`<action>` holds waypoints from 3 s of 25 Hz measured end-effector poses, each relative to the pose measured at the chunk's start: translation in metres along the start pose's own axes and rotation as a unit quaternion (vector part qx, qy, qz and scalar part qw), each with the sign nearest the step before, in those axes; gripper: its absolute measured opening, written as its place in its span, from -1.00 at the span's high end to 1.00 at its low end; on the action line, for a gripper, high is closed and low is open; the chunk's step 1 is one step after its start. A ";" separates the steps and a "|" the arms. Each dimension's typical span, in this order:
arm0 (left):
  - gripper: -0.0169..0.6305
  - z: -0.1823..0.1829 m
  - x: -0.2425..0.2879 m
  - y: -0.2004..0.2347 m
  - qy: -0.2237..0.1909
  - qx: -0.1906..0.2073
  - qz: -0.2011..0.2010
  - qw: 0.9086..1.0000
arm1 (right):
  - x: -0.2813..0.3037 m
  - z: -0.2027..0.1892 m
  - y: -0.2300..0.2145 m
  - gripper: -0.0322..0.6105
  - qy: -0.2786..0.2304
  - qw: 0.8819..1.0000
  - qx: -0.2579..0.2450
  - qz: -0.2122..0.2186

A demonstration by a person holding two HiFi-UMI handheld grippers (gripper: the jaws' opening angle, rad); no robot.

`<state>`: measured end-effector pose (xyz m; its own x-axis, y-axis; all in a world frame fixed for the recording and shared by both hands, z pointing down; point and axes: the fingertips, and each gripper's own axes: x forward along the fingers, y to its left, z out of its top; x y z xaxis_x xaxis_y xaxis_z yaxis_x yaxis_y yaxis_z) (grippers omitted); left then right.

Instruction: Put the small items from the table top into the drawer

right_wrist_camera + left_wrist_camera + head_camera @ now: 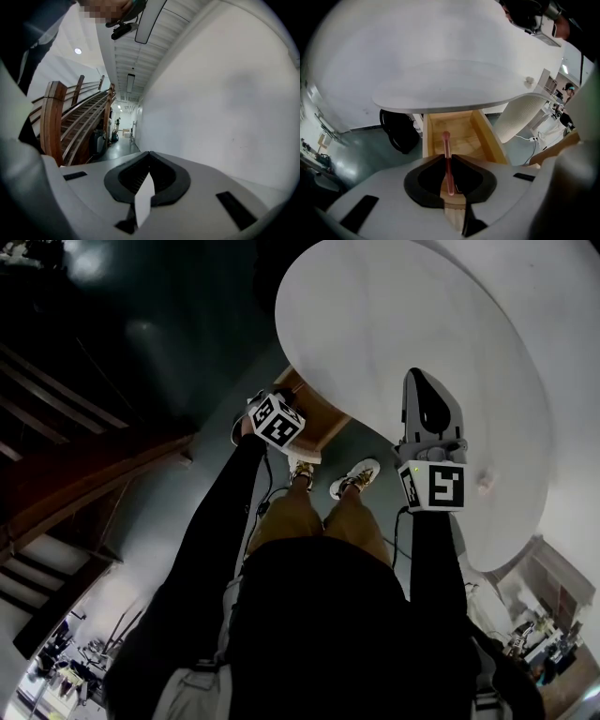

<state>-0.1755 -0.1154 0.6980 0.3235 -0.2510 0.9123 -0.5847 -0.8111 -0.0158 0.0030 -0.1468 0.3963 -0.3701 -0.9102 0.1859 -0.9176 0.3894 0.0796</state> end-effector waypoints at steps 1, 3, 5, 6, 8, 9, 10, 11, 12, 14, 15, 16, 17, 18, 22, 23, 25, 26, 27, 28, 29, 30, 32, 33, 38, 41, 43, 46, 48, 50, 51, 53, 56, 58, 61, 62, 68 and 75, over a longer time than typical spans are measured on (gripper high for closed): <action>0.79 -0.002 0.004 -0.001 0.007 0.004 0.000 1.000 | 0.000 -0.001 -0.001 0.82 0.001 1.000 0.000 0.000; 0.79 -0.006 0.013 -0.003 0.022 0.017 -0.002 1.000 | 0.001 -0.003 -0.002 0.82 0.004 1.000 -0.001 -0.001; 0.79 -0.008 0.019 -0.006 0.029 0.026 -0.005 0.999 | 0.001 -0.005 -0.003 0.82 0.005 1.000 -0.001 -0.002; 0.79 -0.008 0.021 -0.006 0.029 0.026 -0.007 0.999 | 0.002 -0.005 -0.003 0.82 0.006 1.000 -0.001 -0.003; 0.79 -0.008 0.022 -0.007 0.024 0.024 -0.009 0.999 | 0.002 -0.005 -0.001 0.82 0.006 1.000 -0.001 -0.001; 0.78 -0.007 0.022 -0.008 0.021 0.022 -0.010 0.999 | 0.003 -0.005 0.000 0.81 0.006 1.000 0.001 -0.001; 0.78 -0.006 0.022 -0.008 0.018 0.020 -0.011 1.000 | 0.003 -0.004 0.000 0.82 0.007 1.000 0.003 0.000; 0.78 -0.005 0.022 -0.009 0.016 0.018 -0.013 1.000 | 0.003 -0.004 0.000 0.82 0.006 1.000 0.007 0.000; 0.78 -0.005 0.022 -0.009 0.014 0.016 -0.015 1.000 | 0.003 -0.004 0.000 0.82 0.006 1.000 0.010 -0.001; 0.75 -0.004 0.022 -0.010 0.012 0.013 -0.016 1.000 | 0.004 -0.005 0.002 0.82 0.007 1.000 0.009 0.000; 0.68 -0.005 0.023 -0.010 0.011 0.010 -0.017 1.000 | 0.004 -0.006 0.003 0.82 0.007 1.000 0.008 0.002; 0.58 -0.005 0.023 -0.010 0.012 0.006 -0.018 1.000 | 0.004 -0.007 0.004 0.82 0.007 1.000 0.008 0.003; 0.52 -0.006 0.024 -0.010 0.013 0.003 -0.020 1.000 | 0.004 -0.008 0.004 0.82 0.008 1.000 0.008 0.003; 0.51 -0.006 0.025 -0.010 0.014 0.001 -0.022 1.000 | 0.005 -0.008 0.005 0.82 0.008 1.000 0.008 0.004; 0.50 -0.007 0.024 -0.008 0.014 0.003 -0.021 1.000 | 0.006 -0.008 0.008 0.82 0.010 1.000 0.008 0.006; 0.50 -0.007 0.024 -0.008 0.013 0.002 -0.021 1.000 | 0.005 -0.008 0.008 0.82 0.010 1.000 0.007 0.006; 0.50 -0.006 0.023 -0.008 0.011 -0.001 -0.021 1.000 | 0.005 -0.007 0.009 0.82 0.009 1.000 0.007 0.006; 0.50 -0.006 0.024 -0.008 0.011 -0.004 -0.022 1.000 | 0.006 -0.007 0.008 0.82 0.009 1.000 0.007 0.006; 0.50 -0.006 0.025 -0.008 0.010 -0.006 -0.022 1.000 | 0.006 -0.007 0.008 0.82 0.007 1.000 0.008 0.006; 0.51 -0.006 0.025 -0.007 0.010 -0.005 -0.023 1.000 | 0.006 -0.007 0.008 0.82 0.006 1.000 0.010 0.006; 0.51 -0.006 0.025 -0.008 0.009 -0.003 -0.022 1.000 | 0.006 -0.007 0.008 0.82 0.004 1.000 0.011 0.006; 0.50 -0.006 0.023 -0.008 0.007 -0.001 -0.021 1.000 | 0.006 -0.006 0.009 0.82 0.003 1.000 0.010 0.006; 0.50 -0.005 0.014 -0.005 -0.001 -0.001 -0.014 1.000 | 0.005 -0.002 0.009 0.82 0.000 1.000 0.008 0.005; 0.51 -0.002 0.008 -0.003 -0.009 -0.005 -0.008 1.000 | 0.005 0.001 0.009 0.82 -0.003 1.000 0.007 0.004; 0.50 0.026 -0.040 0.010 -0.077 -0.020 0.028 0.996 | 0.002 0.017 0.002 0.82 -0.023 1.000 0.003 -0.007; 0.50 0.049 -0.075 0.014 -0.121 -0.021 0.050 0.991 | -0.003 0.029 -0.005 0.82 -0.036 0.999 0.001 -0.015; 0.49 0.070 -0.101 0.018 -0.154 -0.019 0.069 0.985 | -0.007 0.035 -0.010 0.82 -0.044 0.999 0.000 -0.020; 0.42 0.110 -0.146 0.023 -0.217 -0.006 0.098 0.971 | -0.013 0.046 -0.016 0.82 -0.056 0.998 -0.002 -0.027; 0.40 0.137 -0.176 0.025 -0.260 0.009 0.113 0.959 | -0.016 0.055 -0.019 0.82 -0.065 0.997 -0.006 -0.032; 0.40 0.159 -0.204 0.025 -0.297 0.020 0.125 0.947 | -0.018 0.063 -0.021 0.82 -0.073 0.997 -0.011 -0.034; 0.40 0.169 -0.217 0.025 -0.313 0.023 0.129 0.941 | -0.020 0.067 -0.021 0.82 -0.076 0.996 -0.012 -0.035; 0.40 0.186 -0.241 0.023 -0.343 0.027 0.138 0.929 | -0.024 0.072 -0.023 0.82 -0.082 0.996 -0.015 -0.037; 0.38 0.209 -0.277 0.019 -0.393 0.035 0.154 0.906 | -0.030 0.080 -0.027 0.82 -0.088 0.995 -0.018 -0.042; 0.38 0.222 -0.304 0.015 -0.434 0.044 0.174 0.883 | -0.034 0.084 -0.030 0.82 -0.094 0.994 -0.017 -0.048; 0.38 0.233 -0.322 0.009 -0.459 0.053 0.185 0.868 | -0.039 0.085 -0.035 0.82 -0.096 0.994 -0.016 -0.057; 0.38 0.236 -0.322 0.007 -0.461 0.054 0.182 0.867 | -0.041 0.084 -0.037 0.82 -0.097 0.993 -0.016 -0.059; 0.38 0.270 -0.318 -0.017 -0.478 0.075 0.149 0.862 | -0.062 0.084 -0.060 0.82 -0.098 0.991 -0.022 -0.088; 0.38 0.349 -0.292 -0.098 -0.504 0.111 0.069 0.854 | -0.140 0.066 -0.144 0.82 -0.083 0.979 -0.017 -0.183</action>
<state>0.0470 -0.1472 0.2899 0.8038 -0.5893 0.0819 -0.5502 -0.7886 -0.2745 0.1770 -0.0846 0.2941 -0.0377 -0.9990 -0.0235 -0.9891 0.0340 0.1434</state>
